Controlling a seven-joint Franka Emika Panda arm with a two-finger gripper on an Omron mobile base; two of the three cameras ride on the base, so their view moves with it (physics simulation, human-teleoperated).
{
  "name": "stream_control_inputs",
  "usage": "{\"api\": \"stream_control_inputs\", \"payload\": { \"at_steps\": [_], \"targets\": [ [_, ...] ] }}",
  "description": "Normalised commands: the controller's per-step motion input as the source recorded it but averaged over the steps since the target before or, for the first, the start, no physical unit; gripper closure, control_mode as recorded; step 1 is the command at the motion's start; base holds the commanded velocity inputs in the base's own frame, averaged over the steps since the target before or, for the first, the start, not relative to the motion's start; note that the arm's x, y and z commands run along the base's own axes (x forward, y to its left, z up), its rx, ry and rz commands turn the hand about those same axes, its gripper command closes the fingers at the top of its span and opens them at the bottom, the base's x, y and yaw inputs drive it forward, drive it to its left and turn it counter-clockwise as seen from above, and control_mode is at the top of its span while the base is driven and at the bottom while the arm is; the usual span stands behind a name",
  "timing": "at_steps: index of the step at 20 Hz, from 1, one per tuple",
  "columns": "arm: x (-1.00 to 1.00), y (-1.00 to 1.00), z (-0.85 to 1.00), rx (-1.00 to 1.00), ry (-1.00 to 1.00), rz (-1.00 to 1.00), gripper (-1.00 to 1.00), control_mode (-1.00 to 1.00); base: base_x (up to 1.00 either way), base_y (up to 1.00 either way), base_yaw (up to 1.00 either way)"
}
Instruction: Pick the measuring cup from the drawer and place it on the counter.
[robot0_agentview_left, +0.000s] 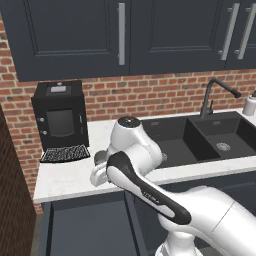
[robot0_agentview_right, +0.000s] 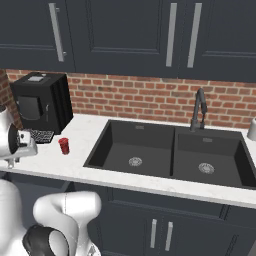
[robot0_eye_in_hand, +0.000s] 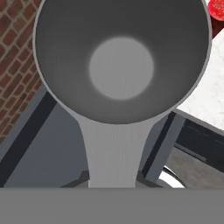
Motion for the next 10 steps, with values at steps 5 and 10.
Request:
{"api": "stream_control_inputs", "payload": {
  "at_steps": [5,10],
  "targets": [
    [0.71,-0.11,-0.03,0.00,0.00,0.00,1.00,-1.00,0.00,0.00,0.00],
    [0.72,-0.02,-0.23,0.01,-0.01,0.00,1.00,-1.00,0.00,0.00,0.00]
  ]
}}
